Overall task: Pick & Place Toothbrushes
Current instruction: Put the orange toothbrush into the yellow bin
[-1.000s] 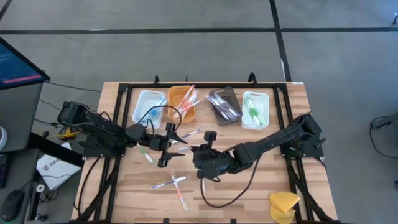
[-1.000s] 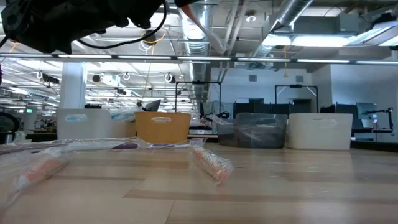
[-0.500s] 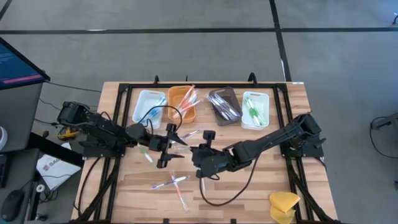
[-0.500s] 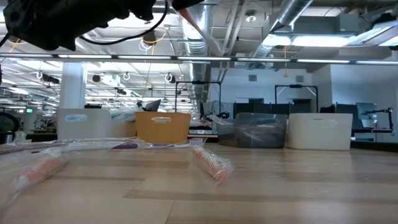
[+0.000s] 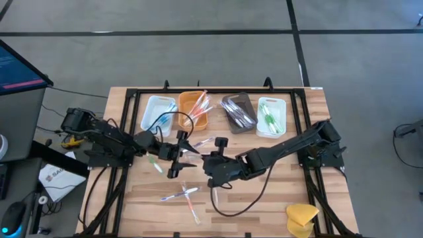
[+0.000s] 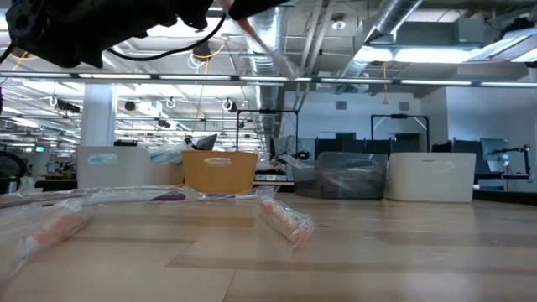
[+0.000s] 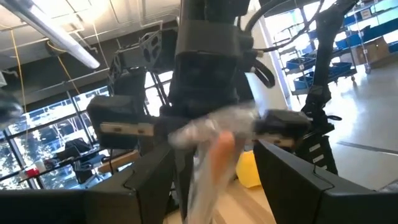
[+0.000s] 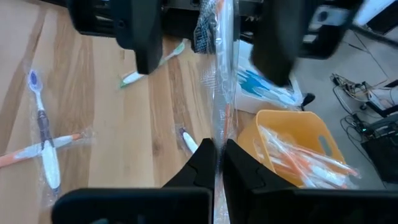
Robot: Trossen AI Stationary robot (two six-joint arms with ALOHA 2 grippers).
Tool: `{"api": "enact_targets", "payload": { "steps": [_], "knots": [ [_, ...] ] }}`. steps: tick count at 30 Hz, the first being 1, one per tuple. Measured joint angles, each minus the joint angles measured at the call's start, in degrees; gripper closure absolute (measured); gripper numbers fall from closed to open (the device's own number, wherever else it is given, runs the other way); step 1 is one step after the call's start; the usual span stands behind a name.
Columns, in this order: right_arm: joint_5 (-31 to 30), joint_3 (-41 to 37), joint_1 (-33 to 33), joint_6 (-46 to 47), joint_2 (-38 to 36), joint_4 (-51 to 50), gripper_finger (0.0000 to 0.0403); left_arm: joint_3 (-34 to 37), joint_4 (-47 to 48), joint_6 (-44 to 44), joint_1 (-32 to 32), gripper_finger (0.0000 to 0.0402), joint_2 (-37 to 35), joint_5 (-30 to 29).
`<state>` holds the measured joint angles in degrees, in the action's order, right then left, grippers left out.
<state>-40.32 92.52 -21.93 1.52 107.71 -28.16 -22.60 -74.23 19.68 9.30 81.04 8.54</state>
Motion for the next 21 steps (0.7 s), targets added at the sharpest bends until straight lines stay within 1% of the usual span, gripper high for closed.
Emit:
{"api": "enact_targets", "payload": {
  "steps": [3,7,11,14,17,21],
  "knots": [
    [0.35,-0.1,0.63,-0.25,1.45,-0.54,0.04,0.01,0.28,0.0,0.0,0.0196,0.21,0.02],
    [1.59,-0.06,1.77,-0.88,3.55,-0.43,0.04,0.01,0.29,0.0,0.0,0.0226,0.21,0.02],
    [0.97,-0.08,1.92,-1.92,4.45,-0.15,0.0401,0.01,0.86,0.0,0.0,0.0262,0.21,0.04],
    [-0.34,0.3,1.49,-2.05,4.16,-0.15,0.0401,0.01,0.91,0.0,0.0,0.0281,0.21,0.04],
    [-1.44,1.56,0.42,-3.25,3.66,0.03,0.0401,0.03,0.91,0.0,0.0,0.0291,0.21,0.04],
    [-3.93,3.22,-1.28,-5.02,3.58,-0.34,0.0401,0.03,0.98,-0.01,0.0,0.0293,0.21,0.37]
  ]
}}
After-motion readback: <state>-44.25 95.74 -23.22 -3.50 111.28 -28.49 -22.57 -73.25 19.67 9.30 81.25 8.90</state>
